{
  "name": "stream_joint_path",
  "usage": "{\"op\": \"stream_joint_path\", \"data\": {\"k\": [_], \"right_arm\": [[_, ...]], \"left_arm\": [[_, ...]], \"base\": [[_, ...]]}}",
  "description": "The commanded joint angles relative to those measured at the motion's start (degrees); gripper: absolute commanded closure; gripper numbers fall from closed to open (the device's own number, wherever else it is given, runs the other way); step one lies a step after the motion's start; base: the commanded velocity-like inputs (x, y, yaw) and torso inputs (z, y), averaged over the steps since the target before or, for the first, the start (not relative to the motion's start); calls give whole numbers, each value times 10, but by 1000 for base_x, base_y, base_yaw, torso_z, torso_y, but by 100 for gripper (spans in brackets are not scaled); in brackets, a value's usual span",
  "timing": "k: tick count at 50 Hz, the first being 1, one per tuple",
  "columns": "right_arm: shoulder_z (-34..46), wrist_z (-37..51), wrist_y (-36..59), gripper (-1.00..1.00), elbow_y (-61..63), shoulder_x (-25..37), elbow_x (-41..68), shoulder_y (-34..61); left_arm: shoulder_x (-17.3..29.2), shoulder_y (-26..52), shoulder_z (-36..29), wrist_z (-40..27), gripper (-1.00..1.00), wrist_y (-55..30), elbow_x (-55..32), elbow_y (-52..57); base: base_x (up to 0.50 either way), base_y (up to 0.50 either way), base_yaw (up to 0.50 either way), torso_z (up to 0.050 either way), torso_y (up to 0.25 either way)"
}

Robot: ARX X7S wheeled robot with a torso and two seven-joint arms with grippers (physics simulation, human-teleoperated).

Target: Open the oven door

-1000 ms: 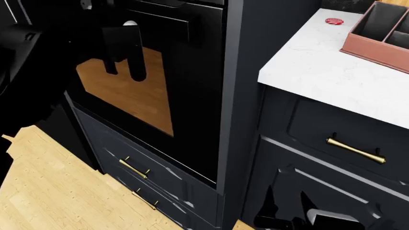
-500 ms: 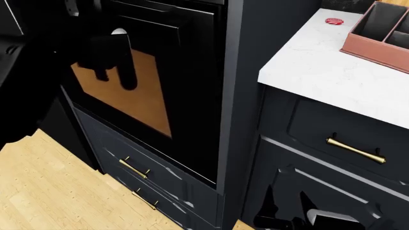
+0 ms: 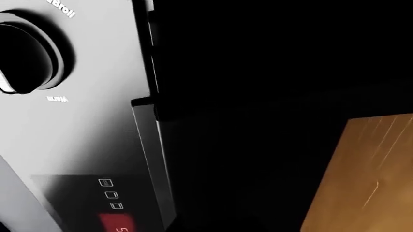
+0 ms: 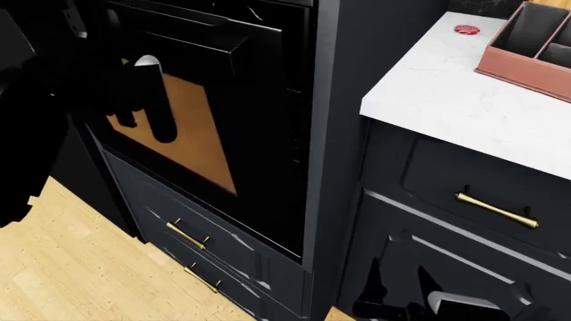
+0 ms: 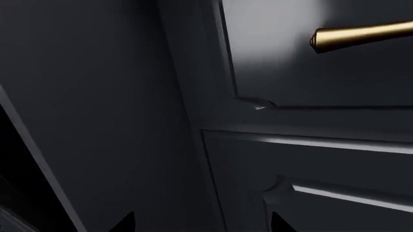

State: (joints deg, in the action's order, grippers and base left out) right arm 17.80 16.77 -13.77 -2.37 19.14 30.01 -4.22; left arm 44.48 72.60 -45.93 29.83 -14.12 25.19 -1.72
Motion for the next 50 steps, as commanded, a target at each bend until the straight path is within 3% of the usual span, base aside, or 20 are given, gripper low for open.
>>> {"op": "stream_joint_path", "data": {"k": [1,30,50], "right_arm": [[4,1,2,-100,2,0,-1,3],[7,-3,-6,-100,0,1,3,-1],[10,-6,-9,-100,-3,1,5,0]], "left_arm": [[20,-22,6,-6,100,-25,-48,87],[91,-88,38,0,100,-106,-57,214],[158,-188,83,-44,100,-183,-82,325]], "base": [[2,-2,-3,0,0],[0,-2,-2,0,2],[0,-3,-2,0,2]]}}
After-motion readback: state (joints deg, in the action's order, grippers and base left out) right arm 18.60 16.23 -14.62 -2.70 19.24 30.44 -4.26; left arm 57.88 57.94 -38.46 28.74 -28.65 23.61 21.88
